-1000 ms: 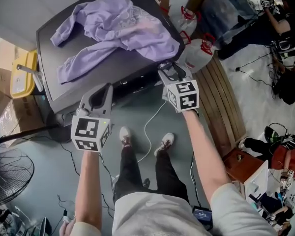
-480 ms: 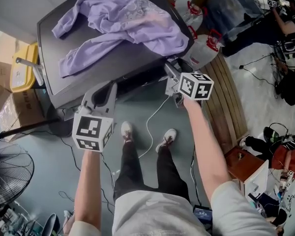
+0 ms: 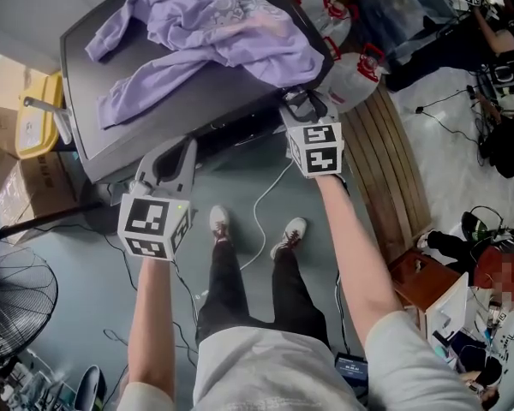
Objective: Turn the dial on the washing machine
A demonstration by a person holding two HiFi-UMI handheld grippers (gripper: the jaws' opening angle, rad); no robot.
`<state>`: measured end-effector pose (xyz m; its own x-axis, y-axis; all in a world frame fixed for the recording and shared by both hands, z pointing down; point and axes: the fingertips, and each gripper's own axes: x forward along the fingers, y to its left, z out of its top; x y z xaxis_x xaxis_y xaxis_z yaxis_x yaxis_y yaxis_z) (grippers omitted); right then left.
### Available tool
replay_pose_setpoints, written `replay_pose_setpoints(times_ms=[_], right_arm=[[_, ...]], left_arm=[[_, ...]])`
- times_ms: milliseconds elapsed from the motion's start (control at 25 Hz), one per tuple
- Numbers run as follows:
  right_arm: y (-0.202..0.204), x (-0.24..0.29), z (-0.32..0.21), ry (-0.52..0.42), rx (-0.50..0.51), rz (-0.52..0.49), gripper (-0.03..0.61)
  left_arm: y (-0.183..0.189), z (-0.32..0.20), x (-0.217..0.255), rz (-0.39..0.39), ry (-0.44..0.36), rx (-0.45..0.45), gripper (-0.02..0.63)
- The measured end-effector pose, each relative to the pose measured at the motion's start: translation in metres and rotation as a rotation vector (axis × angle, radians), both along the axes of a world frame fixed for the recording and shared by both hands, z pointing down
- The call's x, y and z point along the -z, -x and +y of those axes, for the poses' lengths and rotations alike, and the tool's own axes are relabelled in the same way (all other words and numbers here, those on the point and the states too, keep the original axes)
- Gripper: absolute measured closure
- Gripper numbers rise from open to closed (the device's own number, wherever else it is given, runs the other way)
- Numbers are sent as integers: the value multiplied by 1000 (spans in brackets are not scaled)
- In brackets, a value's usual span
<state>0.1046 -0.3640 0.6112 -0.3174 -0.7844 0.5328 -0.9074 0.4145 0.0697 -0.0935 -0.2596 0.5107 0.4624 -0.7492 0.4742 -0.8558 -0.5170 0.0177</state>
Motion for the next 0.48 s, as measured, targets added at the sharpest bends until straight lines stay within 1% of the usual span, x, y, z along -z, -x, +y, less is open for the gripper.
replay_pose_setpoints(times_ms=[360, 480], right_arm=[[4, 2, 1, -76, 39, 155, 298], [6, 3, 2, -116, 64, 236, 298]], left_arm=[[-5, 0, -2, -11, -2, -6, 598], [-8, 1, -3, -18, -3, -11, 598]])
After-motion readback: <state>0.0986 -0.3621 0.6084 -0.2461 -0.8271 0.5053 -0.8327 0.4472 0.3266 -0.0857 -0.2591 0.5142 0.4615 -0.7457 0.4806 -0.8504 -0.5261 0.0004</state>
